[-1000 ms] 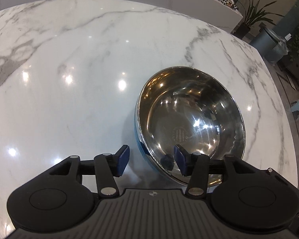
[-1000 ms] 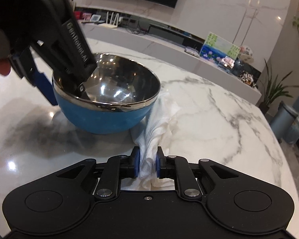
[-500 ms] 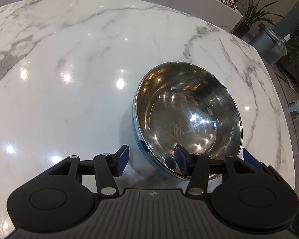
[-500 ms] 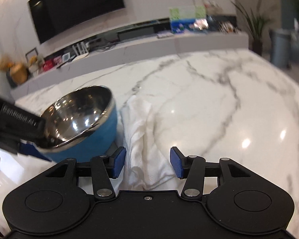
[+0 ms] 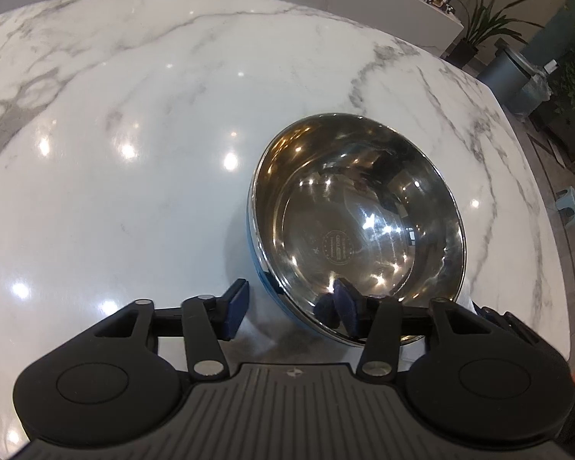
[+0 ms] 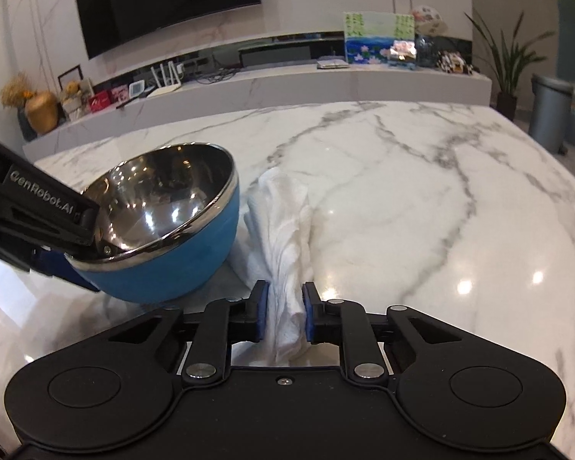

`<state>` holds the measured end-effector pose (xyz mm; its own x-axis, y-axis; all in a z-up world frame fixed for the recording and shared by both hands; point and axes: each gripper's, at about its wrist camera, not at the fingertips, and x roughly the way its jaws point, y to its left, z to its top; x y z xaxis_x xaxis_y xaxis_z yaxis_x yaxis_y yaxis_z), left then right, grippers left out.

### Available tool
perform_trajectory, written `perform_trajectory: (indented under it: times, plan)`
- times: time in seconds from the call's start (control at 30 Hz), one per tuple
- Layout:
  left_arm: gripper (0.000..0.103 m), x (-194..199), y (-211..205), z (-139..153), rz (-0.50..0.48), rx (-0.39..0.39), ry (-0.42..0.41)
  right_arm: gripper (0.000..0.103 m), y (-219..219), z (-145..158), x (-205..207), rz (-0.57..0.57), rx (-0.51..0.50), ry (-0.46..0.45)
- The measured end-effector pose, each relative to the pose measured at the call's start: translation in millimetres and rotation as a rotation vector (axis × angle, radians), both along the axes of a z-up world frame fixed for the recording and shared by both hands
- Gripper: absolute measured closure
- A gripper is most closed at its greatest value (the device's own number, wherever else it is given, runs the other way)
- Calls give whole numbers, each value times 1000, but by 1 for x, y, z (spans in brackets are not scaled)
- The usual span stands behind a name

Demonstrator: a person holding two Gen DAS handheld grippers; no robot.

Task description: Clean bowl

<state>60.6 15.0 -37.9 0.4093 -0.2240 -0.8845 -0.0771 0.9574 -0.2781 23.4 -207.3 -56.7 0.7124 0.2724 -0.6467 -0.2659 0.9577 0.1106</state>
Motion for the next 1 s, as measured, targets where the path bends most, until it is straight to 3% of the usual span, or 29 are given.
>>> perform_trajectory:
  times: [0.4,0.83,0.93,1.0]
  plan:
    - [82,13,1,9,-36,89,-46,88,13,24,-18,70,-145,-222]
    - [84,13,4,10,-18,73,-58,88,37,1,-20,159,-239,-113]
    - [74,12,5,8,2,36,-35,88,37,1,-20,157,-235,-108]
    - [57,11,5,6,20,-3,-11,88,37,1,-20,155,-231,-105]
